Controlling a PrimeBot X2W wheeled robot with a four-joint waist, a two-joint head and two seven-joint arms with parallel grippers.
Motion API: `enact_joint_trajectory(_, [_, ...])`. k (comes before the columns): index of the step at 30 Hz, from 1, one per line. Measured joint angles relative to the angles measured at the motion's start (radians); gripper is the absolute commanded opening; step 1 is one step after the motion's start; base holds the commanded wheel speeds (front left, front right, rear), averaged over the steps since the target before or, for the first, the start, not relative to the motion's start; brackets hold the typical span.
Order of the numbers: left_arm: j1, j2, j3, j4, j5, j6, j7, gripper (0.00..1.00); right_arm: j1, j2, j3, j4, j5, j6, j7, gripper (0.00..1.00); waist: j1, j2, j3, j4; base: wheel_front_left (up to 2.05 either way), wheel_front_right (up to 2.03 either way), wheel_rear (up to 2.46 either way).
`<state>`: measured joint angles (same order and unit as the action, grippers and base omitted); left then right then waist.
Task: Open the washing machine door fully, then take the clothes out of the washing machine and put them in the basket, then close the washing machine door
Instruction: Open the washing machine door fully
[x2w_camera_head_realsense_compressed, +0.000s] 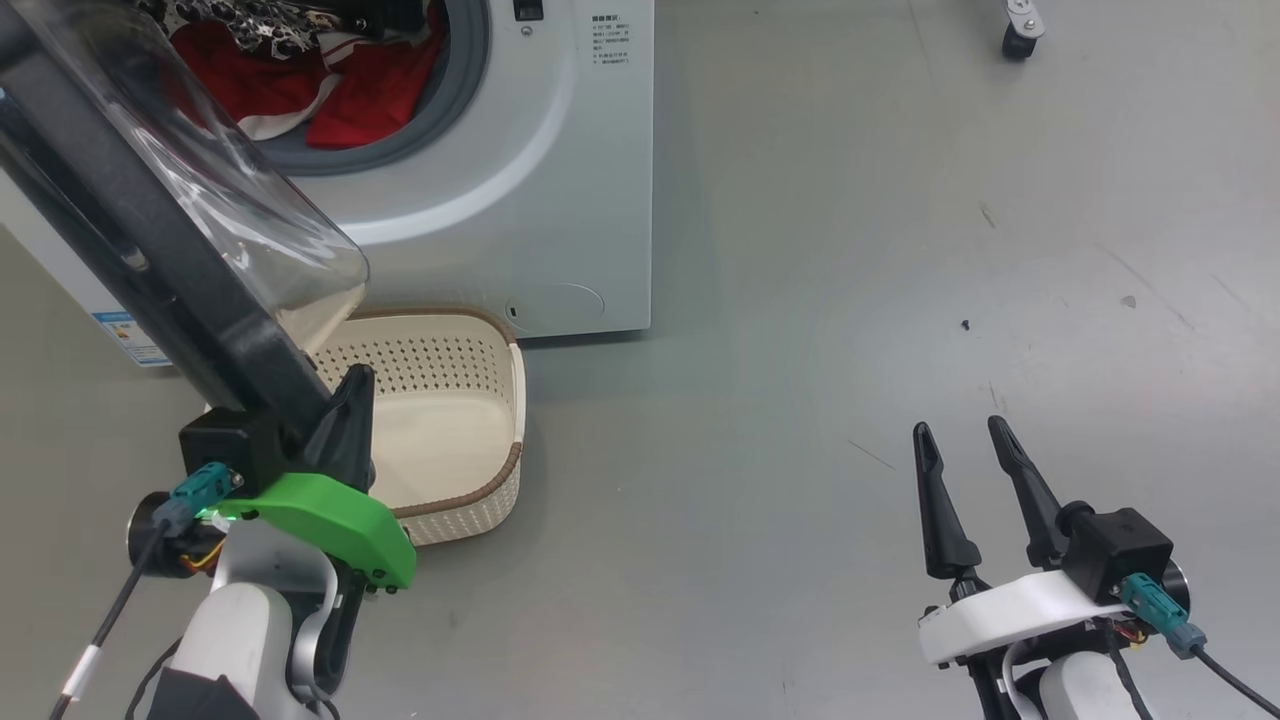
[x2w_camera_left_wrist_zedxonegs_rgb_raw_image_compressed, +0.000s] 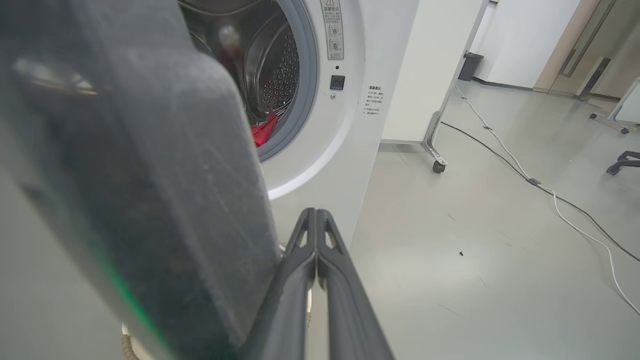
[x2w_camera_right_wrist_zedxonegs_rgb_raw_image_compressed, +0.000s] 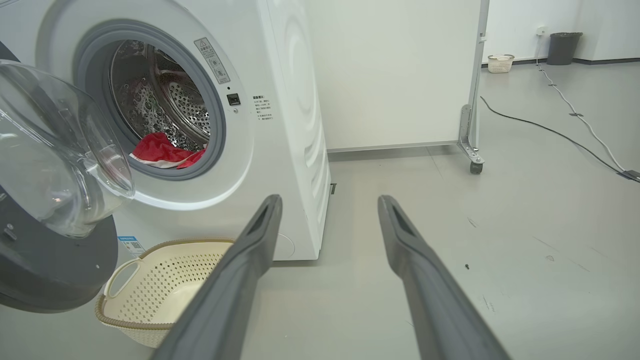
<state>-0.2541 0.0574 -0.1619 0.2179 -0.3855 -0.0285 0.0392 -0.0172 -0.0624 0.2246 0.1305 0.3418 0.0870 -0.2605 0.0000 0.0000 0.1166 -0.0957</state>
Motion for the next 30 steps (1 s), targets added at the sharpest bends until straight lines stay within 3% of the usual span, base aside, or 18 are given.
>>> enact_joint_trajectory(12, [-0.006, -0.004, -0.012, 0.033, -0.001, 0.0, -0.018, 0.0, 0.0, 0.002, -0.023, 0.006, -0.006, 0.004, 0.0, 1.0, 0.0, 0.0, -0.004, 0.032, 0.0, 0.0, 0.0])
enact_joint_trajectory(30, [-0.009, -0.017, -0.035, 0.083, -0.012, -0.008, -0.05, 0.0, 0.007, 0.006, -0.035, 0.016, -0.02, 0.016, 0.0, 1.0, 0.0, 0.0, -0.03, 0.145, 0.0, 0.0, 0.0])
